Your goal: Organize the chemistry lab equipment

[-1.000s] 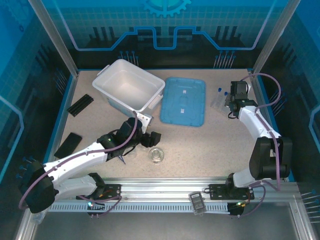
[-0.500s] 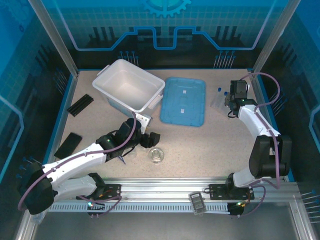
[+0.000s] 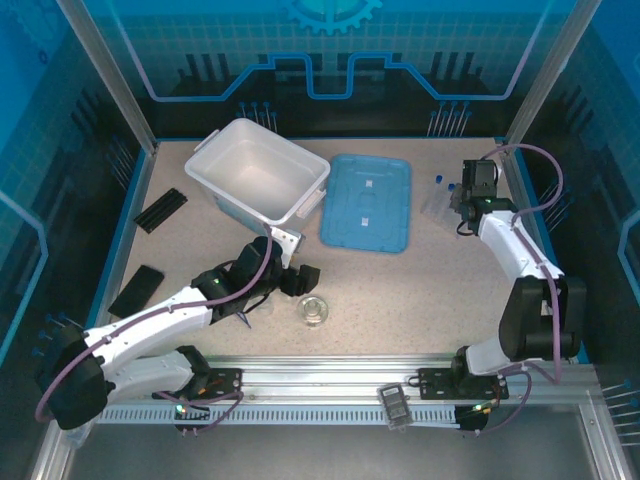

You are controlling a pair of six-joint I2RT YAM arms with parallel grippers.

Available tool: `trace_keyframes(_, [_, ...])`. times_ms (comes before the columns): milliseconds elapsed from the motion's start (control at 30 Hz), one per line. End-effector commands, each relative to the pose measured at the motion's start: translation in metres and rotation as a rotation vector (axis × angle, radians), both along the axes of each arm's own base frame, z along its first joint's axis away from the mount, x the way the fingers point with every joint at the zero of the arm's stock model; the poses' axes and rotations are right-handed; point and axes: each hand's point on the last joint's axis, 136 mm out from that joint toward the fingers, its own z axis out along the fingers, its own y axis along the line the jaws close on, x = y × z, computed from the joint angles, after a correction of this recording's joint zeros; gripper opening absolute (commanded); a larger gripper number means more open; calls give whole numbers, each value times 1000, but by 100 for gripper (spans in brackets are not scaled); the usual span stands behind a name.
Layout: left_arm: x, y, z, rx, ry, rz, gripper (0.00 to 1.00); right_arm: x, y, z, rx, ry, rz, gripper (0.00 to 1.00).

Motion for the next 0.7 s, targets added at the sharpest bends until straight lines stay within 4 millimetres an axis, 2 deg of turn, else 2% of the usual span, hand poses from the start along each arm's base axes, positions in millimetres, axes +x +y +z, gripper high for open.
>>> trace_keyframes(0, [-1,2,10,-14,-7,1,75,-4,1,37,9,-76,-7,46])
trace_keyframes(133, [-1,3,13,-4,-10,-1,75,-17,11,56,7,-123,12,48])
trace_keyframes(267, [-2,5,16,16,-7,-6,75,-33,35,72,20,-155,74,50])
trace_keyframes(367, [-3,7,18,28,5,1,75,-45,65,82,14,-171,173,51])
trace_keyframes(467, [-6,7,19,47,5,-4,74,-58,99,84,22,-171,298,52])
trace_keyframes(667, [-22,0,15,114,10,-38,74,-84,166,69,51,-122,541,54])
